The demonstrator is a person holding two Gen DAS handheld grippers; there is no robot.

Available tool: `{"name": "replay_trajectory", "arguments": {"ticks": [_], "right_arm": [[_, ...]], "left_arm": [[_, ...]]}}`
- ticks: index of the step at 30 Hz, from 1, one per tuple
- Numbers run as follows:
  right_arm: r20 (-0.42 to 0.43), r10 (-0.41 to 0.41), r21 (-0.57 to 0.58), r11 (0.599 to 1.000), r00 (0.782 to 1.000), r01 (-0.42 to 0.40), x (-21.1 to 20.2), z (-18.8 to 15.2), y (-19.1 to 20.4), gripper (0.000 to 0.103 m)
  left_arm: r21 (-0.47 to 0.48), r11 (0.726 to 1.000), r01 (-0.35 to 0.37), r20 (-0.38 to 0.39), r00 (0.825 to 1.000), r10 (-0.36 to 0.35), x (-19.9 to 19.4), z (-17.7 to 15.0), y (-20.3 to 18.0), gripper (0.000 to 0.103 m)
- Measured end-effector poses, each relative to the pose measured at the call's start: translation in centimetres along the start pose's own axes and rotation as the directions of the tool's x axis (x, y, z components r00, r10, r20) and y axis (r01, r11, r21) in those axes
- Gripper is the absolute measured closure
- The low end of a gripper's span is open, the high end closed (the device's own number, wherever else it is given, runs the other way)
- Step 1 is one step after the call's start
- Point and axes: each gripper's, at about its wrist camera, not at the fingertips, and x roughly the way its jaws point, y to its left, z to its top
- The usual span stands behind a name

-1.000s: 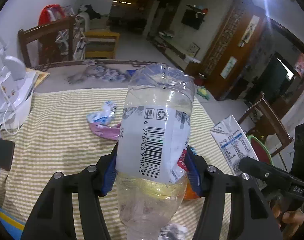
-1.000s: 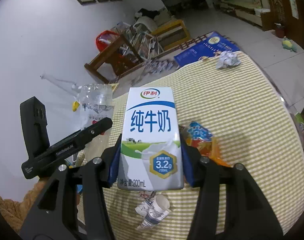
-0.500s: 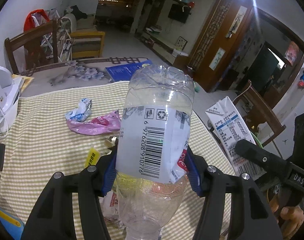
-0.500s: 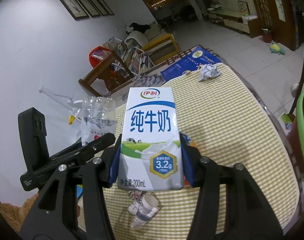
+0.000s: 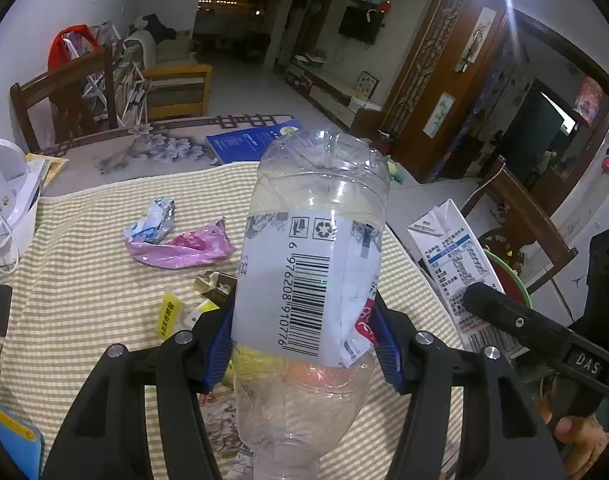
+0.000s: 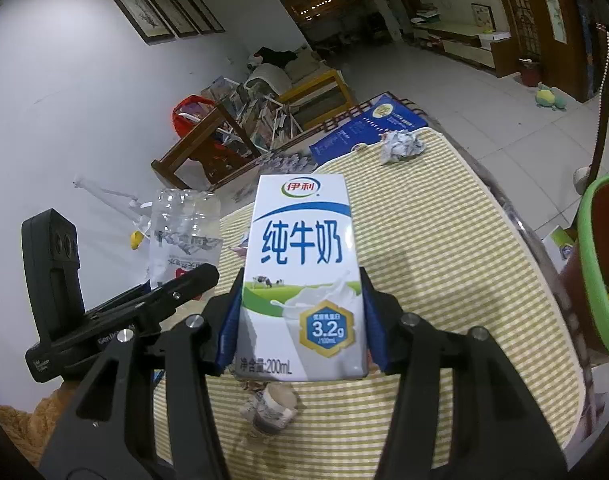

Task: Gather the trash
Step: 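Lift the plastic bottle with the left gripper while the right carries the milk carton toward the bucket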

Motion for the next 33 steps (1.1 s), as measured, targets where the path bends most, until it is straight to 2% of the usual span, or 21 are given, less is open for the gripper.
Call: {"name": "replay_trajectory", "arguments": {"ticks": [17, 33], "right_arm": [[-0.022, 0.007, 0.036, 0.999, 1.000, -0.006, -1.9, 1.0, -5.4, 0.053], [0.000, -0.007, 0.042, 0.999, 1.000, 0.007, -4.7, 2.8, -10.7, 0.053]], "left_arm": [[0.017, 1.000, -0.015, -0.039, 0.999, 0.015, 2.6, -0.3, -5.2, 0.046], [0.026, 0.999, -0.019, -0.052, 0.998, 0.020, 5.3, 0.0, -10.2, 0.046]]}}
